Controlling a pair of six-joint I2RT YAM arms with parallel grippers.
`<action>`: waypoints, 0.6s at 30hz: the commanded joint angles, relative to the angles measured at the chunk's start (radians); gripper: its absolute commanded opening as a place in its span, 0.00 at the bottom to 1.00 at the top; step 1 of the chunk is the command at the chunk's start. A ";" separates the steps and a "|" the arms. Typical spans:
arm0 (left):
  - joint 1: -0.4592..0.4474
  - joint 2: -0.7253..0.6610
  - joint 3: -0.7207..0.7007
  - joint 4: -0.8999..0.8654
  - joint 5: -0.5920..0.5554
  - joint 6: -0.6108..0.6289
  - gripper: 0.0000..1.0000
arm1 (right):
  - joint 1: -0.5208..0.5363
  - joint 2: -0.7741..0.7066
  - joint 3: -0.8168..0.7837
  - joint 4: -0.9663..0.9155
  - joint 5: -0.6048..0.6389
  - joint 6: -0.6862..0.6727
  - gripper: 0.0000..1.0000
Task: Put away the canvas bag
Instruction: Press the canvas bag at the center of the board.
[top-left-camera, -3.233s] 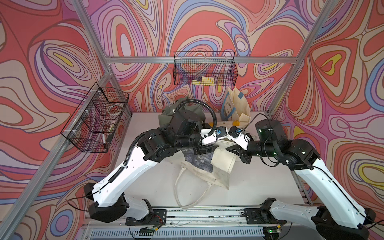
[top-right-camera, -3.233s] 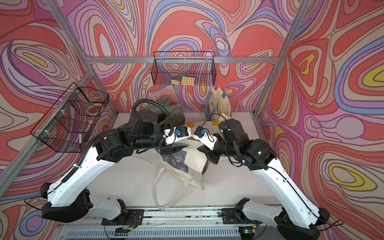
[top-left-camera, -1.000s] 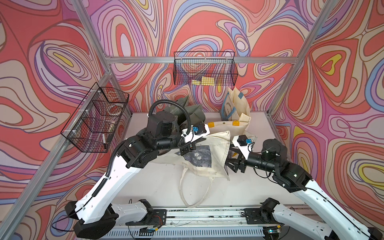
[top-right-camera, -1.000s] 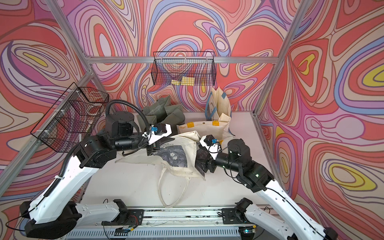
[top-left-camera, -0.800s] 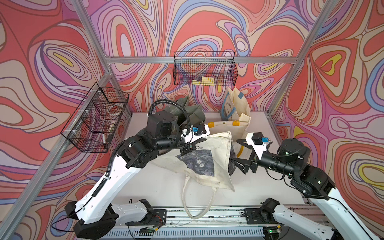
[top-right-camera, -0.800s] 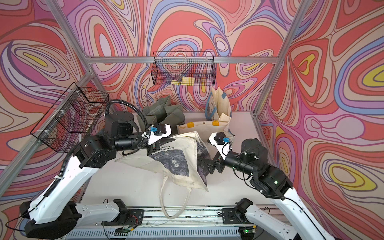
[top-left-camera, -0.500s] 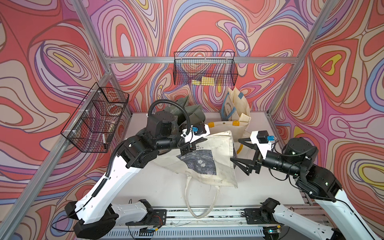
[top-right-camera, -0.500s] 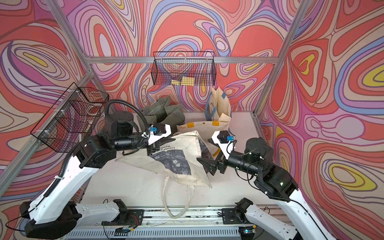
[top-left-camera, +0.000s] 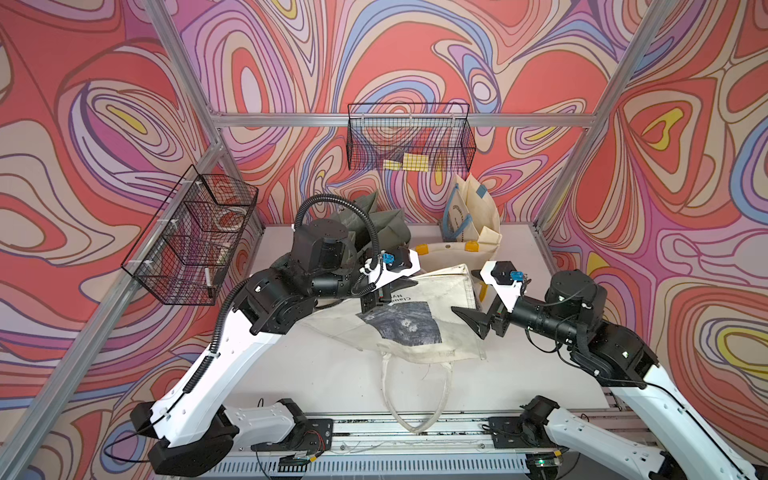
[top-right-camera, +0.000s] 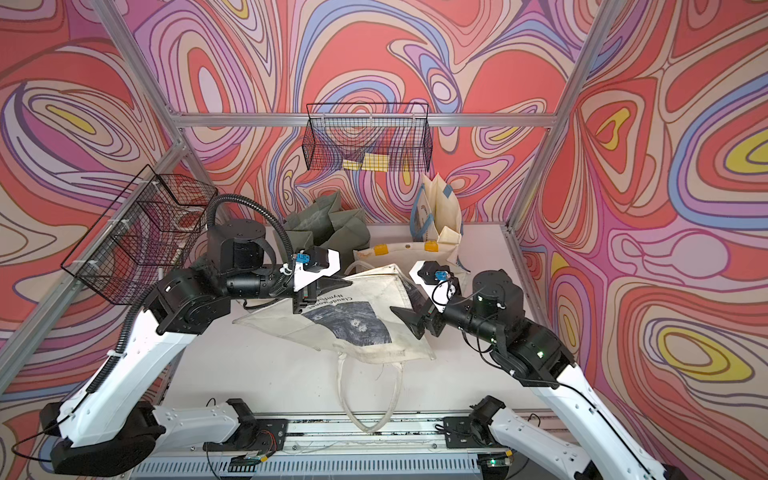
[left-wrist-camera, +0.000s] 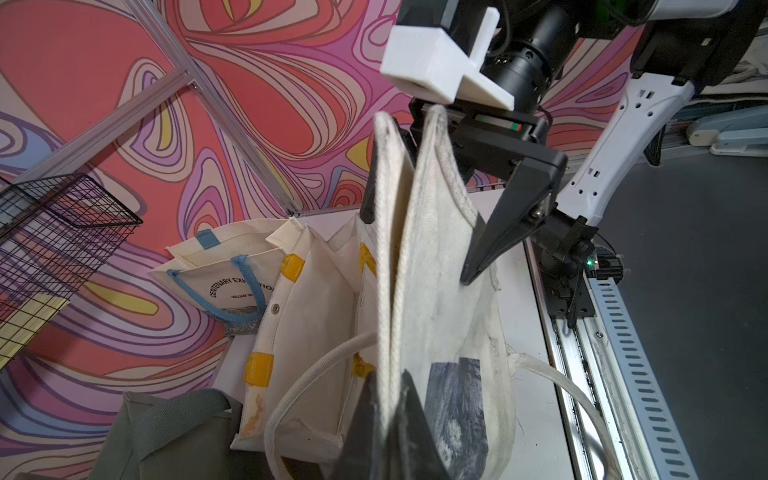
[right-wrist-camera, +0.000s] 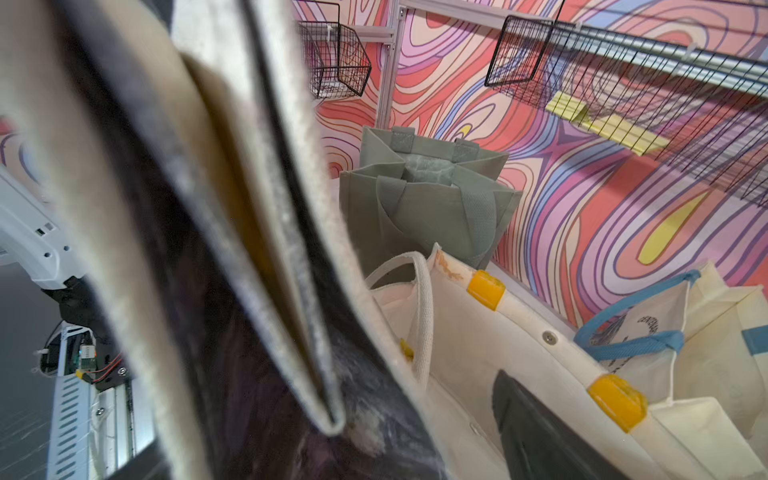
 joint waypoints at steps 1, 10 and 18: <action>0.006 -0.006 0.040 0.031 0.054 0.010 0.00 | -0.001 0.017 0.003 0.032 -0.042 -0.046 0.97; 0.010 -0.011 0.046 0.048 0.042 0.023 0.00 | -0.001 0.038 0.019 -0.002 -0.124 -0.016 0.54; 0.015 0.034 0.087 0.046 -0.003 0.030 0.18 | -0.001 0.047 0.052 -0.028 -0.083 -0.017 0.00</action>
